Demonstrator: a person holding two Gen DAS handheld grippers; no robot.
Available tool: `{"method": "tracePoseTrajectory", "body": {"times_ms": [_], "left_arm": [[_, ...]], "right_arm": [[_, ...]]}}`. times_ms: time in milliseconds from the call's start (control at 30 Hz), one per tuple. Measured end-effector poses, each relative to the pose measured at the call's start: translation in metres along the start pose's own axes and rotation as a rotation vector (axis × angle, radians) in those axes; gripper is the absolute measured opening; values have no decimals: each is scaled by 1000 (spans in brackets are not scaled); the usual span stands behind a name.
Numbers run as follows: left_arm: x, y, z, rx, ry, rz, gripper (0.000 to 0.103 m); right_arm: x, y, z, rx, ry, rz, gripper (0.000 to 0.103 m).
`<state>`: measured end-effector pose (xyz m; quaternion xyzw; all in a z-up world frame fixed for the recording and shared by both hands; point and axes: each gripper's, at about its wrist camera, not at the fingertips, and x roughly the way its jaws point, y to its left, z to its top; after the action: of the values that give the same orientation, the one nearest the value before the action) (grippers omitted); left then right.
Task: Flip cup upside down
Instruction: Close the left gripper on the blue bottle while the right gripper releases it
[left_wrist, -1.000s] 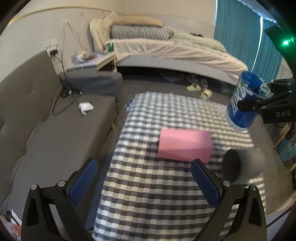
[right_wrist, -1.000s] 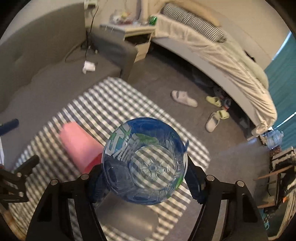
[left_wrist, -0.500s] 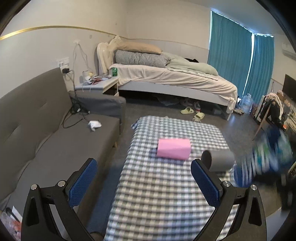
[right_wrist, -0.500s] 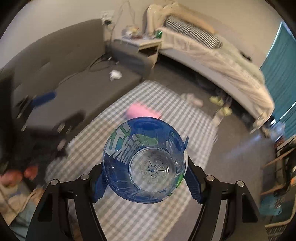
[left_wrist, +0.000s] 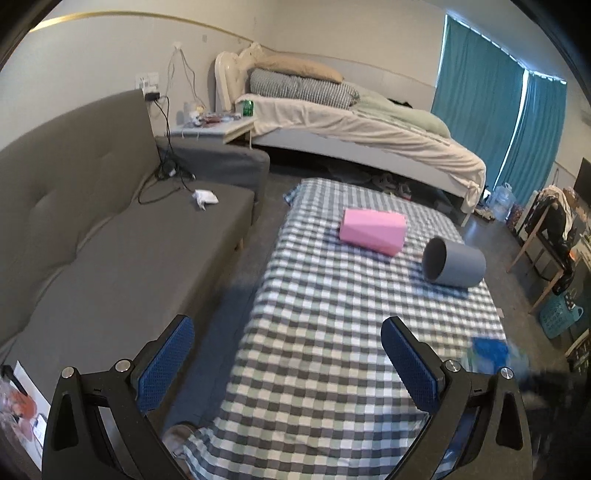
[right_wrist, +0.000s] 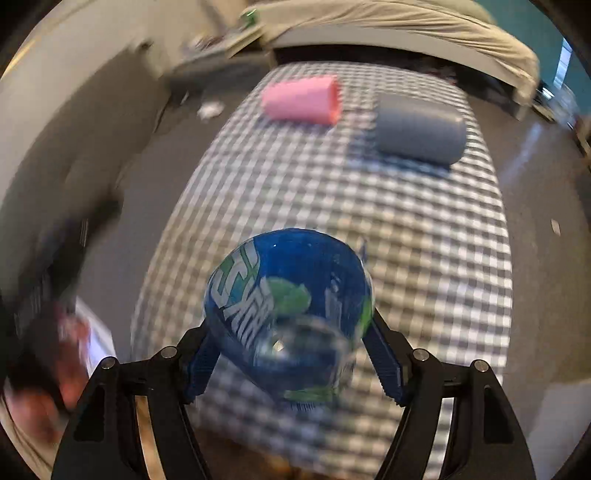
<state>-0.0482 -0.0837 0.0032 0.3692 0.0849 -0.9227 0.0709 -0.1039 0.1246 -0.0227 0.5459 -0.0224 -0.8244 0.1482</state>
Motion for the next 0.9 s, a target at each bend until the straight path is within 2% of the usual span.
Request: {"method": "tracePoseTrajectory", "body": {"times_ms": [100, 200, 400, 433, 500, 633, 800, 900], "left_arm": [[8, -5, -7, 16, 28, 4, 103], [12, -8, -12, 27, 48, 2, 103], [18, -16, -16, 59, 67, 1, 103], [18, -17, -16, 63, 66, 1, 103], [17, -21, -15, 71, 64, 8, 103], [11, -34, -12, 85, 54, 4, 103], [2, -56, -12, 109, 43, -15, 103], [-3, -73, -17, 111, 53, -40, 103]], "right_arm": [[11, -5, 7, 23, -49, -40, 72], [27, -8, 7, 25, -54, -56, 72], [37, -17, 5, 29, -89, -20, 73], [34, -16, 4, 24, -104, -14, 74], [22, -17, 2, 22, -153, 2, 91], [-15, -30, -8, 42, -278, 0, 93], [-57, -62, -35, 68, -423, -137, 93], [-67, -79, -50, 87, -469, -230, 93]]}}
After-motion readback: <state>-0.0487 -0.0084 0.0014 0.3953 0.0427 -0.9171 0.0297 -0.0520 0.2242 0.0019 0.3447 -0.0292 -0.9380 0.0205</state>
